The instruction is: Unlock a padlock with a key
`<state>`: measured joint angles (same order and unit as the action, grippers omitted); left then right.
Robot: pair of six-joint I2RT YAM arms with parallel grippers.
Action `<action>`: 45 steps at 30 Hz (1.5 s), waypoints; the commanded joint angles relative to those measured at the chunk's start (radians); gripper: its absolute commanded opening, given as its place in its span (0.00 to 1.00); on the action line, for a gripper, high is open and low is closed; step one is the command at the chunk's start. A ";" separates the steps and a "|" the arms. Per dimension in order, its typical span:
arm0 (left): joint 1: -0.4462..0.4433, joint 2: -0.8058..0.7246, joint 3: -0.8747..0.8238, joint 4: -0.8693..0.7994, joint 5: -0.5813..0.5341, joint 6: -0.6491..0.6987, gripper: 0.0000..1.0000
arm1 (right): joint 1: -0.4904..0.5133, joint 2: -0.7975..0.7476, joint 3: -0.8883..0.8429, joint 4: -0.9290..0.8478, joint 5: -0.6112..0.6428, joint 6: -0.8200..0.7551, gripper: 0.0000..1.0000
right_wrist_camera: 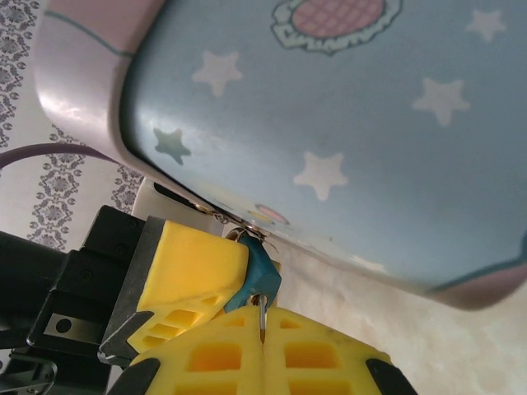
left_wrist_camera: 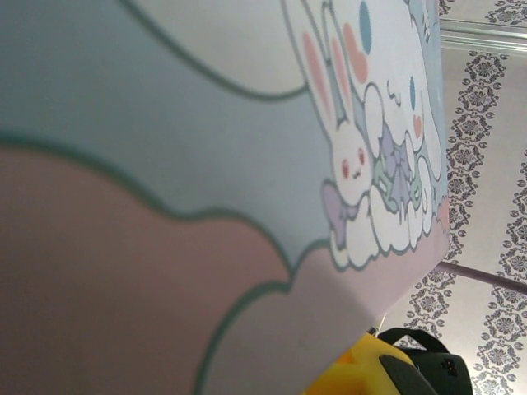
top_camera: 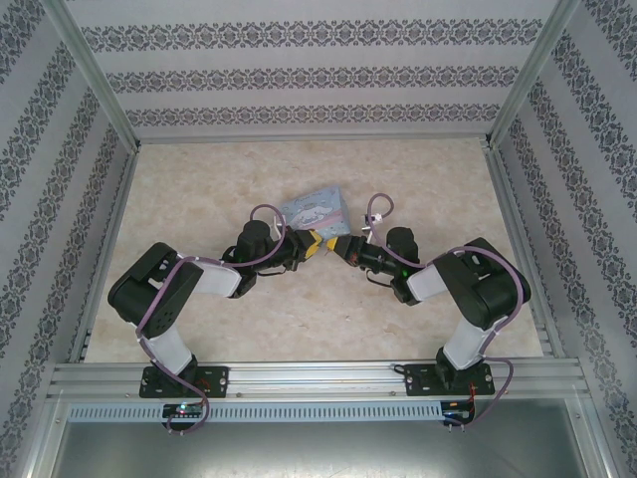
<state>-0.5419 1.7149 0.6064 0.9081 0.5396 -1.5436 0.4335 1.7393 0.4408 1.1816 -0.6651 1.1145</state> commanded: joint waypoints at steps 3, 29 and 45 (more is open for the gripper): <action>-0.034 -0.048 0.017 0.083 0.131 0.039 0.00 | -0.017 0.048 0.033 -0.008 0.058 -0.037 0.00; -0.044 -0.050 -0.010 0.176 0.062 0.004 0.00 | 0.020 0.177 0.052 0.203 0.077 0.174 0.00; -0.064 -0.075 -0.020 0.245 -0.021 -0.108 0.00 | 0.056 0.137 0.082 0.203 0.103 0.209 0.00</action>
<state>-0.5488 1.6997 0.5682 0.9802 0.4248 -1.6215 0.4587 1.8908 0.4931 1.3888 -0.5915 1.3159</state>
